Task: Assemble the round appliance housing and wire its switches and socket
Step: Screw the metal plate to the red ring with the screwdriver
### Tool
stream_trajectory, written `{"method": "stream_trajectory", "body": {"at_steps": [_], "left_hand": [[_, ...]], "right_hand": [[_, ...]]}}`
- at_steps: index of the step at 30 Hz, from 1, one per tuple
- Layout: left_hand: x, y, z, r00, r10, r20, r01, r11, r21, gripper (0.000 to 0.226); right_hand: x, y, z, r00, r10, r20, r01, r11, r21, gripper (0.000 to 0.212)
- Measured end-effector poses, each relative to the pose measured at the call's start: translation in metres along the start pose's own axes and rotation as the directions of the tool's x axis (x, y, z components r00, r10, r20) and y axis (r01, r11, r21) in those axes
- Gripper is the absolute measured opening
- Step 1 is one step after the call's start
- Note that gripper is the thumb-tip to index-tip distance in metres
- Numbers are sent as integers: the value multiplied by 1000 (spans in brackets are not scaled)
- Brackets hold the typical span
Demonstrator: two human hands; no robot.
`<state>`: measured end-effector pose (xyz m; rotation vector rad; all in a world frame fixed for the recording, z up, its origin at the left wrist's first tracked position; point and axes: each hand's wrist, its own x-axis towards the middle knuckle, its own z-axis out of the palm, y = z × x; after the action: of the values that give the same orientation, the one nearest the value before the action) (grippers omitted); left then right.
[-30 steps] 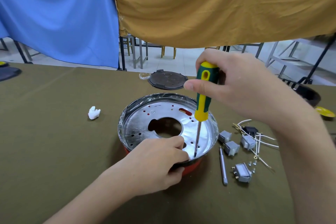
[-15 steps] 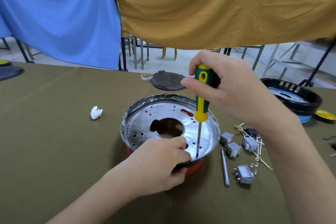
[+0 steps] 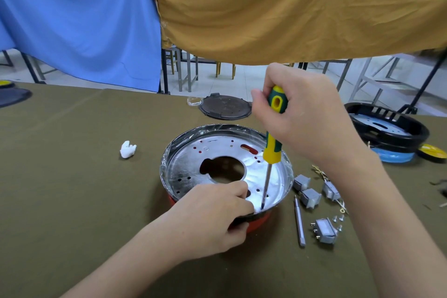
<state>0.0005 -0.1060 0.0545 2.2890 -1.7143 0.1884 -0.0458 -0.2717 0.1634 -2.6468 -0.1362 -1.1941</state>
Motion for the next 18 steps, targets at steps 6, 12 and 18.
{"method": "stream_trajectory", "body": {"at_steps": [6, 12, 18], "left_hand": [[0, -1, 1, 1000, 6, 5, -6, 1000, 3, 15], [-1, -1, 2, 1000, 11, -5, -11, 1000, 29, 21], [0, -1, 2, 1000, 15, -10, -14, 999, 42, 18]], "right_hand": [[1, 11, -3, 996, 27, 80, -38, 989, 143, 25], [-2, 6, 20, 981, -3, -193, 27, 993, 119, 34], [8, 22, 7, 986, -8, -167, 66, 936, 345, 28]]}}
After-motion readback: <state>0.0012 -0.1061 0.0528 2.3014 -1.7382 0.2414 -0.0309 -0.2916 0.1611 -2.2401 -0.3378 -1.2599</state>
